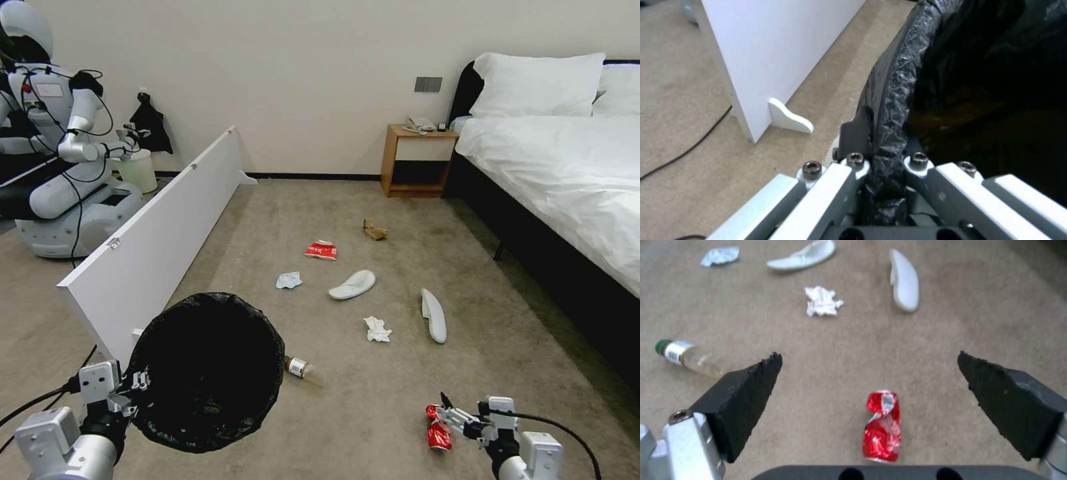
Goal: Pick up the trash bin, then pick up the garbage from the floor and place it into the trash bin.
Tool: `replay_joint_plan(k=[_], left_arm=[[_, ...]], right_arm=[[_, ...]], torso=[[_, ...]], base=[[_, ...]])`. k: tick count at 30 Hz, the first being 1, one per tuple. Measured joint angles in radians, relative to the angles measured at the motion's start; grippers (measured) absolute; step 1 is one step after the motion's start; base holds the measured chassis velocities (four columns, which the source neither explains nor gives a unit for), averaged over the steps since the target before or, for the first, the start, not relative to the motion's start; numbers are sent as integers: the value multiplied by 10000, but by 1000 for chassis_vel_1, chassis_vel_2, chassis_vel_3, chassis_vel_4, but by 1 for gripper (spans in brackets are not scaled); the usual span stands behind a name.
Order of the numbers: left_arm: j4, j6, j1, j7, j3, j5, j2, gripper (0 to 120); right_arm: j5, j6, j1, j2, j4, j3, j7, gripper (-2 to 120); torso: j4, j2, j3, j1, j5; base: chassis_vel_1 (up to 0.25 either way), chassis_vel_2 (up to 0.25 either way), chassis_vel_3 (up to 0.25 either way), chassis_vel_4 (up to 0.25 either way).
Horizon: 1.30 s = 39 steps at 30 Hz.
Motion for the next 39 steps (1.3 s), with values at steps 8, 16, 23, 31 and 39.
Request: replay_joint_plan(k=[8, 16, 23, 31, 39], left_arm=[[42, 6, -15, -2, -16, 4, 49, 2], [52, 12, -24, -4, -7, -7, 86, 2], [15, 14, 17, -7, -3, -12, 81, 2], [9, 16, 72, -9, -5, -17, 73, 2], [5, 16, 116, -14, 5, 13, 48, 2]], right_arm=[[-137, -261, 467, 221, -758, -330, 219, 100], [-287, -360, 871, 358, -1615, -421, 256, 100], [-553, -353, 1345, 526, -2650, -625, 236, 100], [-571, -353, 1671, 634, -3216, -763, 202, 100], [-598, -346, 2023, 682, -3837, -795, 117, 100]], torso=[[0, 0, 0, 0, -1], [-1, 0, -1, 0, -1], [-1, 0, 0, 0, 1], [-1, 0, 0, 0, 0], [-1, 0, 0, 0, 0]], base=[[0, 0, 0, 0], [0, 0, 0, 0], [0, 0, 0, 0], [0, 0, 0, 0], [0, 0, 0, 0]])
